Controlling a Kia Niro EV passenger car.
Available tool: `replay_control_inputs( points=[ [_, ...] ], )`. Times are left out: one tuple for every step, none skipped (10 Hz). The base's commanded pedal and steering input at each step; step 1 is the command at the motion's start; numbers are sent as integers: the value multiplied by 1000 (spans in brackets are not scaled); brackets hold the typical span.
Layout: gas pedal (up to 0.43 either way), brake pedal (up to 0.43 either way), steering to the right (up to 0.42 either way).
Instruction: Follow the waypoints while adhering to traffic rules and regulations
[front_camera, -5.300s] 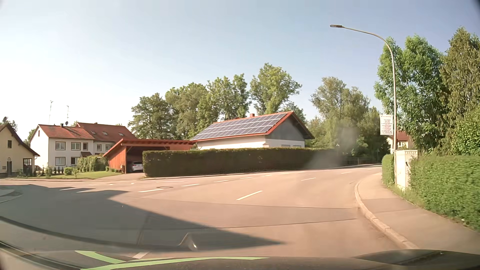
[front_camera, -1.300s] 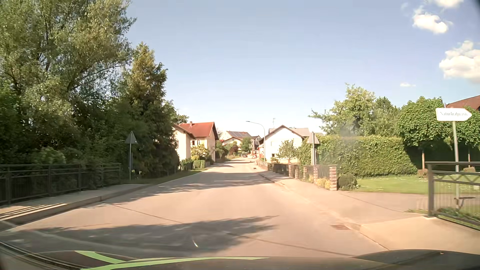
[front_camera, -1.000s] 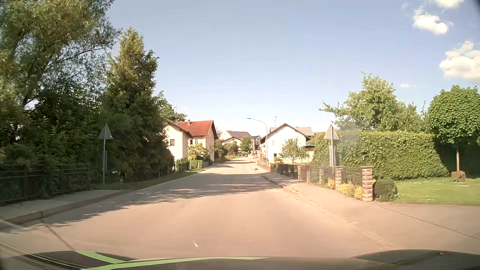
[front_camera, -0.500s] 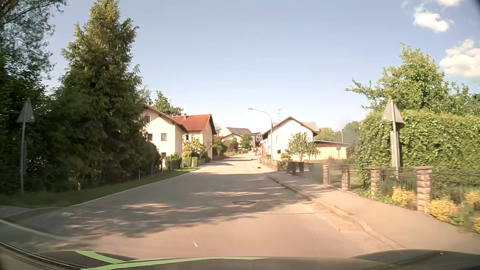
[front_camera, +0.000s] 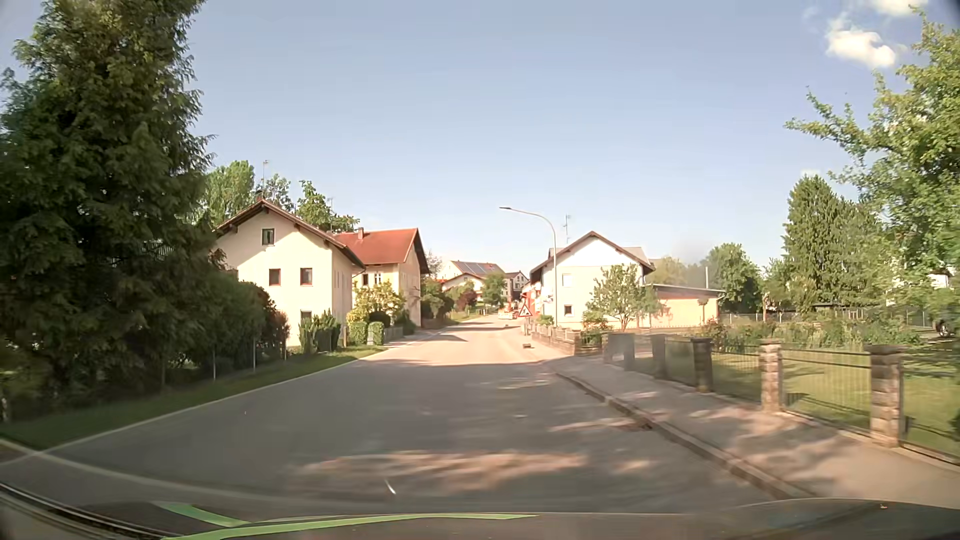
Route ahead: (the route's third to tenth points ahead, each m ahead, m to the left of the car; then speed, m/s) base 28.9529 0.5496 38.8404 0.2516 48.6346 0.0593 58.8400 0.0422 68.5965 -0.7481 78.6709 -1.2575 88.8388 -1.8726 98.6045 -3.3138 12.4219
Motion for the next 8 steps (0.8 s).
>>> replay_control_inputs(
  points=[
    [47, 0, -2],
    [59, 0, -1],
    [59, 0, 0],
    [59, 0, 0],
    [59, 0, 0],
    [59, 0, 0],
    [59, 0, 0],
    [59, 0, 0]
  ],
)
